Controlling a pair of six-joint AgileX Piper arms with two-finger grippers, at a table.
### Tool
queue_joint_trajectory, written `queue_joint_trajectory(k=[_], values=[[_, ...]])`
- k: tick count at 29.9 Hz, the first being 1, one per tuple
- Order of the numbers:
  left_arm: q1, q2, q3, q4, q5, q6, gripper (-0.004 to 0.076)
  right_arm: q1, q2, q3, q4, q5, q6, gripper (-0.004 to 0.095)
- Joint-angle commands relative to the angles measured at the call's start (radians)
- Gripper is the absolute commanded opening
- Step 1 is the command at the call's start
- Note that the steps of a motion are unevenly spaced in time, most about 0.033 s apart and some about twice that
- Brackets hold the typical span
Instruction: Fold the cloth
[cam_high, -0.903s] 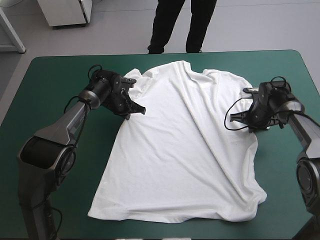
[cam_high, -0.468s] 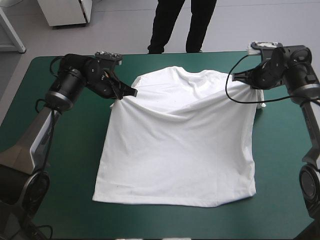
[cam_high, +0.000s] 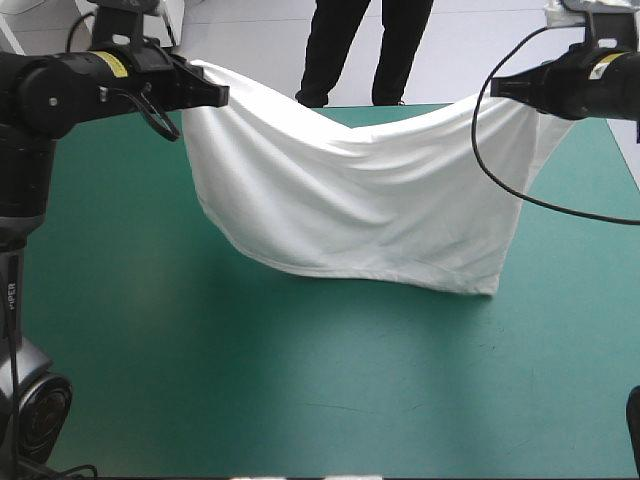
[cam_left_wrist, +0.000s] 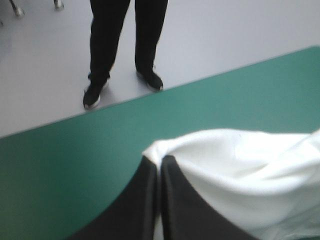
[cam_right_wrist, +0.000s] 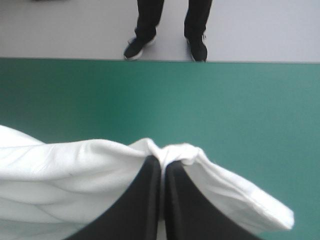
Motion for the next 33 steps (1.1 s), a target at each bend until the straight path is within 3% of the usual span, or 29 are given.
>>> queue_joint_trajectory(k=[1, 7, 17, 22, 29, 33], values=[[-0.001, -0.046, -0.145, -0.019, 0.020, 0.017, -0.0022, 0.000, -0.084, -0.102, 0.021, -0.001, -0.019, -0.0016], [-0.001, -0.068, -0.265, -0.067, 0.024, 0.032, -0.0022, 0.000, -0.128, -0.238, 0.040, -0.001, -0.042, -0.0015], [-0.001, -0.034, -0.267, -0.018, -0.017, 0.045, -0.0022, 0.000, -0.065, -0.269, 0.040, -0.001, -0.042, -0.0014], [-0.001, 0.063, -0.267, 0.085, -0.091, 0.027, -0.0022, 0.000, 0.042, -0.269, 0.038, -0.011, -0.042, -0.0015], [-0.001, 0.205, -0.267, 0.155, -0.292, 0.017, -0.0022, 0.000, 0.175, -0.269, 0.040, -0.207, -0.083, -0.0014], [-0.001, 0.234, -0.267, 0.146, -0.414, 0.017, -0.0022, 0.000, 0.195, -0.278, 0.040, -0.264, -0.093, -0.0014]])
